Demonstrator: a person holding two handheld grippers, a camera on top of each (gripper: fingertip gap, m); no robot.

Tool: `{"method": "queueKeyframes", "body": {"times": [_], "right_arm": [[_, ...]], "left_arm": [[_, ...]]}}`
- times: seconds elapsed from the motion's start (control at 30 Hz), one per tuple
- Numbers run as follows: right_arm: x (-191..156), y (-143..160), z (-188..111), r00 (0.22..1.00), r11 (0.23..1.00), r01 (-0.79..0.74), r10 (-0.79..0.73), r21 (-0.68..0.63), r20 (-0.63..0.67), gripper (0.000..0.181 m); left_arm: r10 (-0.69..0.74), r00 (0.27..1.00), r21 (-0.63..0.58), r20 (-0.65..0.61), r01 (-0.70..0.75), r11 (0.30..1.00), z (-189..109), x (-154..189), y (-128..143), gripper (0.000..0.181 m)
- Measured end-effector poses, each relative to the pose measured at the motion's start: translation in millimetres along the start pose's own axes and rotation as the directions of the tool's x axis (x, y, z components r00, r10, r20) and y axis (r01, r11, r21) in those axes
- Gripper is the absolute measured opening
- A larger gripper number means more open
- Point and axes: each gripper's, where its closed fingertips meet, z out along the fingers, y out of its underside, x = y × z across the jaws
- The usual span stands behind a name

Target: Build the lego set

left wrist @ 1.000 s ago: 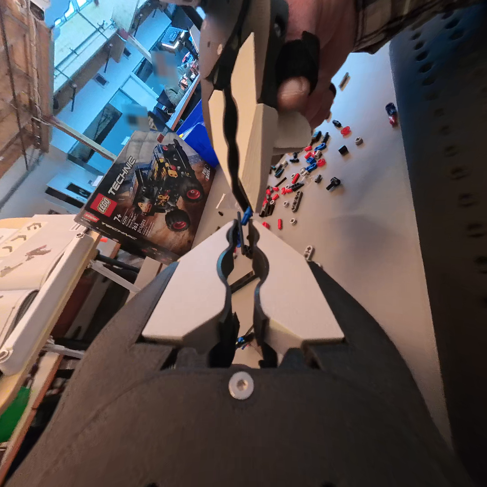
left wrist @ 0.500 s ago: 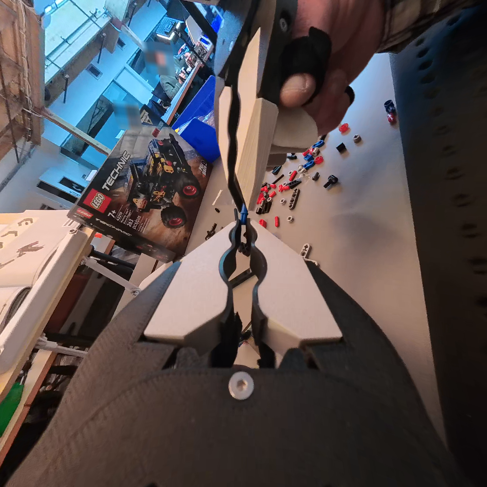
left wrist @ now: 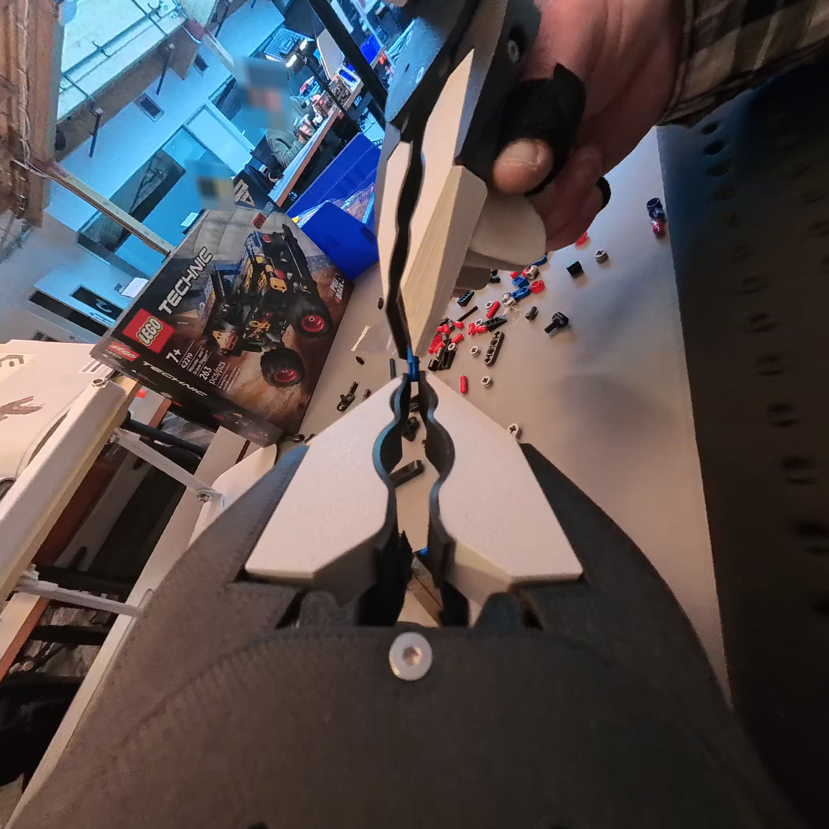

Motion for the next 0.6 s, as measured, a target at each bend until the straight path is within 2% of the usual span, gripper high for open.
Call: {"method": "queueKeyframes", "body": {"times": [0.17, 0.27, 0.37, 0.43, 0.6], "right_arm": [[2, 9, 1, 0.999, 0.997, 0.046, -0.048, -0.058, -0.024, 0.001], [11, 23, 1, 0.989, 0.978, 0.119, -0.132, -0.172, -0.066, 0.001], [18, 45, 4, 0.964, 0.91, 0.223, -0.26, -0.35, -0.063, 0.001], [21, 59, 8, 0.946, 0.849, 0.278, -0.322, -0.449, -0.022, 0.001], [25, 73, 18, 0.914, 0.74, 0.367, -0.399, -0.564, 0.072, 0.001]], "left_arm": [[-0.027, 0.998, -0.04, -0.059, 0.025, 0.999, 5, 9, 8, 0.001], [-0.096, 0.974, -0.162, -0.205, 0.063, 0.985, 8, 33, 28, 0.013], [-0.041, 0.961, -0.204, -0.275, -0.016, 0.979, 4, 48, 36, 0.01], [-0.061, 0.945, -0.212, -0.322, -0.009, 0.977, 4, 58, 36, 0.009], [-0.046, 0.939, -0.23, -0.342, -0.036, 0.973, 8, 66, 43, 0.006]]}}
